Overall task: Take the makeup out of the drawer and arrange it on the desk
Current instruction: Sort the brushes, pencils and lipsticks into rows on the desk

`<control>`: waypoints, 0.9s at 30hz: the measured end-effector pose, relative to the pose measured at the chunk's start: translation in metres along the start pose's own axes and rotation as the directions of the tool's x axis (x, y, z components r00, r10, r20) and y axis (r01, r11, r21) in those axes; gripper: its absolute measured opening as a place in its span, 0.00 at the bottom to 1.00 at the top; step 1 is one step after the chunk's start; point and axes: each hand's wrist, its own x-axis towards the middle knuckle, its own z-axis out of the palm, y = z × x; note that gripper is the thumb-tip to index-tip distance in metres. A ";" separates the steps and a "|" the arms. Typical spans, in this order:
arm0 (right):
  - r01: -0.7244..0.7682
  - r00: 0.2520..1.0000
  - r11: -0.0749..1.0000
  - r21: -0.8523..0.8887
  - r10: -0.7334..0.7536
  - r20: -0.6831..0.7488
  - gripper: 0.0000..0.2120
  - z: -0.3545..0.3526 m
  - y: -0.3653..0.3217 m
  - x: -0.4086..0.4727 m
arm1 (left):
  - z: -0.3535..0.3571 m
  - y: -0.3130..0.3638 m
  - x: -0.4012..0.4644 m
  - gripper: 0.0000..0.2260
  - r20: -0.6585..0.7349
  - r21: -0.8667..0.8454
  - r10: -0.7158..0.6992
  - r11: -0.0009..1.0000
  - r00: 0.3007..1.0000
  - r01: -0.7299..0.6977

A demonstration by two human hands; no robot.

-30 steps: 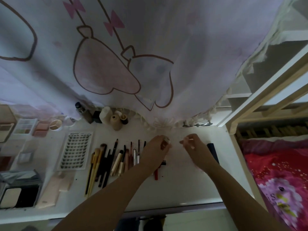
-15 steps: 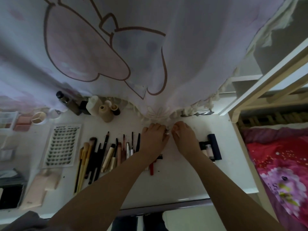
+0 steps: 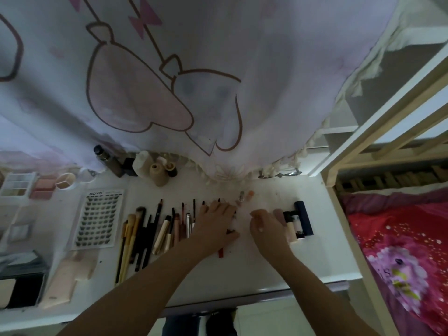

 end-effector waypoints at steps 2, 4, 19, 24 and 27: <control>-0.081 0.994 0.994 0.074 0.075 0.084 0.12 0.008 -0.003 -0.003 | -0.002 0.007 0.008 0.31 0.015 0.069 0.018 0.997 1.000 -0.019; -0.120 0.990 0.988 0.094 0.112 0.088 0.11 0.014 -0.004 -0.003 | 0.000 0.011 0.012 0.33 0.014 0.083 0.014 0.996 1.000 -0.015; -0.410 0.908 0.632 0.658 0.354 0.226 0.04 0.005 -0.008 0.000 | 0.008 0.018 -0.001 0.11 -0.149 -0.205 0.087 0.972 0.985 -0.117; -0.445 0.894 0.611 0.654 0.343 0.288 0.05 -0.009 -0.006 0.000 | 0.002 0.019 -0.001 0.11 -0.151 -0.307 0.094 0.942 0.984 -0.137; -0.446 0.895 0.632 0.634 0.312 0.319 0.08 -0.015 -0.005 -0.003 | -0.001 0.020 -0.001 0.10 -0.112 -0.398 0.064 0.912 0.992 -0.104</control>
